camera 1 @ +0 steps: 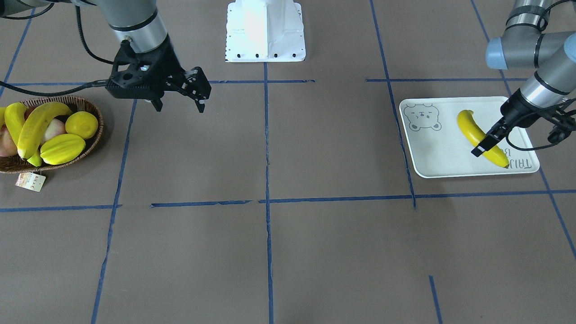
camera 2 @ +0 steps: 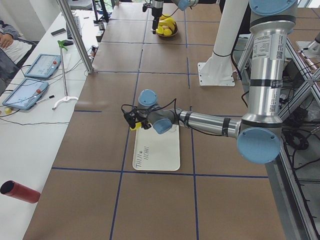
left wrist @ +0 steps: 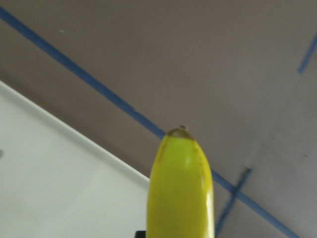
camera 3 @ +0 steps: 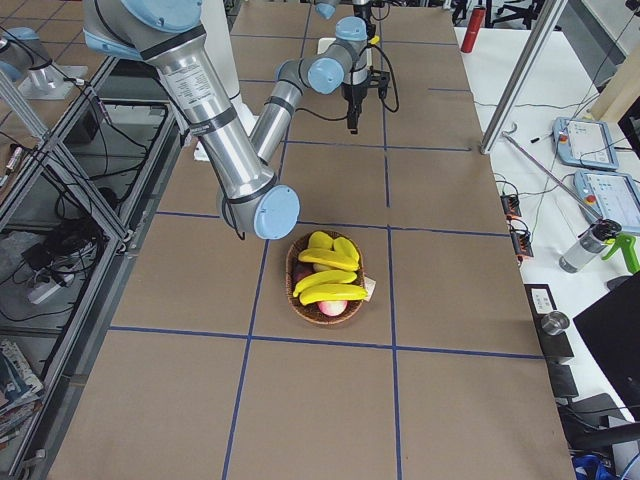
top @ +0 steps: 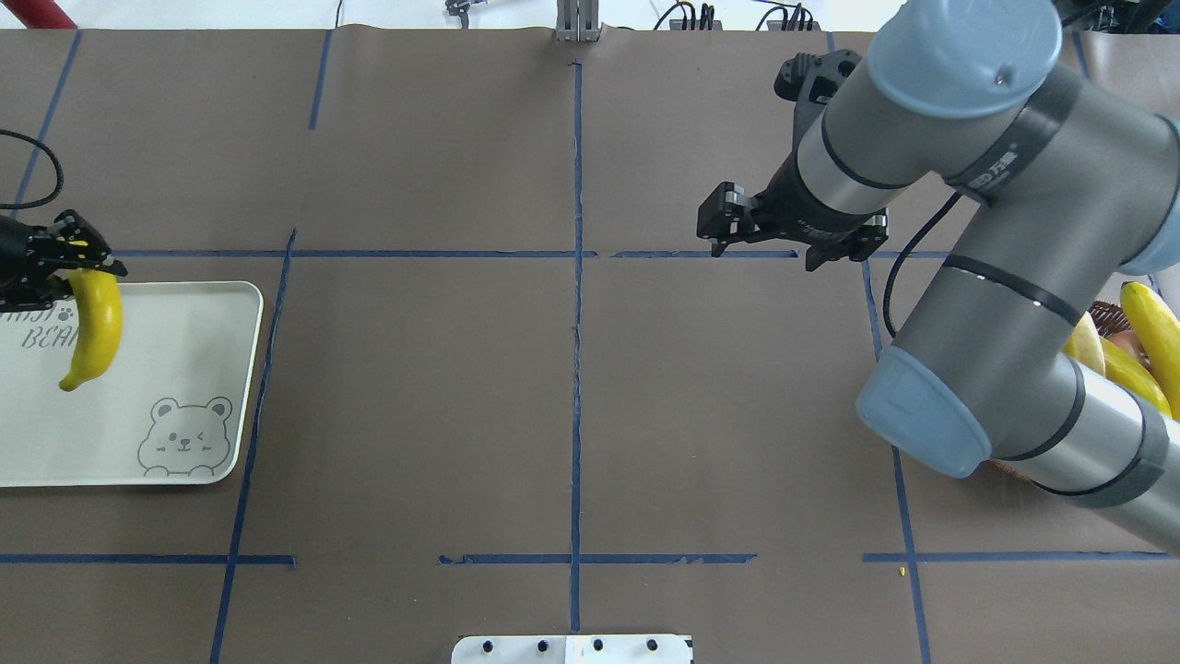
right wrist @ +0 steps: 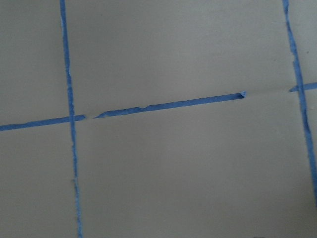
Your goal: Transfer all bananas from basket to plate
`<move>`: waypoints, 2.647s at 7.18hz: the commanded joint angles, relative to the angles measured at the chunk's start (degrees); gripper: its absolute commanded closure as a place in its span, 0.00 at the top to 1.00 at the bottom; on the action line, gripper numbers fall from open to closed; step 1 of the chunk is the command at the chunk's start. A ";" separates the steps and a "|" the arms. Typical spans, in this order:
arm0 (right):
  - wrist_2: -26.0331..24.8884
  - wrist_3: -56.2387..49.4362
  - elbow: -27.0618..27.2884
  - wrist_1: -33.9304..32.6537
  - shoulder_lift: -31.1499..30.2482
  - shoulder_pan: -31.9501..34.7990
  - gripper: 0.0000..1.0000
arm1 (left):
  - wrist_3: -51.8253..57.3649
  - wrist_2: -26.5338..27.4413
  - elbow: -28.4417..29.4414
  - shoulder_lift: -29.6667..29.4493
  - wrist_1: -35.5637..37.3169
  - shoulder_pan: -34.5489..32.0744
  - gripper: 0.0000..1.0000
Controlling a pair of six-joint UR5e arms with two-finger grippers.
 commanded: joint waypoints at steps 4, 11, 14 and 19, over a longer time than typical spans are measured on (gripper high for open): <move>1.71 -7.88 2.57 -2.55 -3.29 3.41 1.00 | 16.68 0.64 7.90 3.70 0.02 -0.20 0.00; 1.71 -7.88 2.92 -2.73 -3.29 3.41 1.00 | 18.87 0.73 14.93 -0.43 -0.16 -4.24 1.00; 1.71 -8.41 4.75 -2.91 -5.38 3.67 1.00 | 28.53 -5.30 14.50 -0.34 0.63 -10.81 1.00; 0.92 -18.08 15.22 10.63 -33.44 3.93 1.00 | 35.94 -10.70 4.74 -1.30 0.55 -13.03 1.00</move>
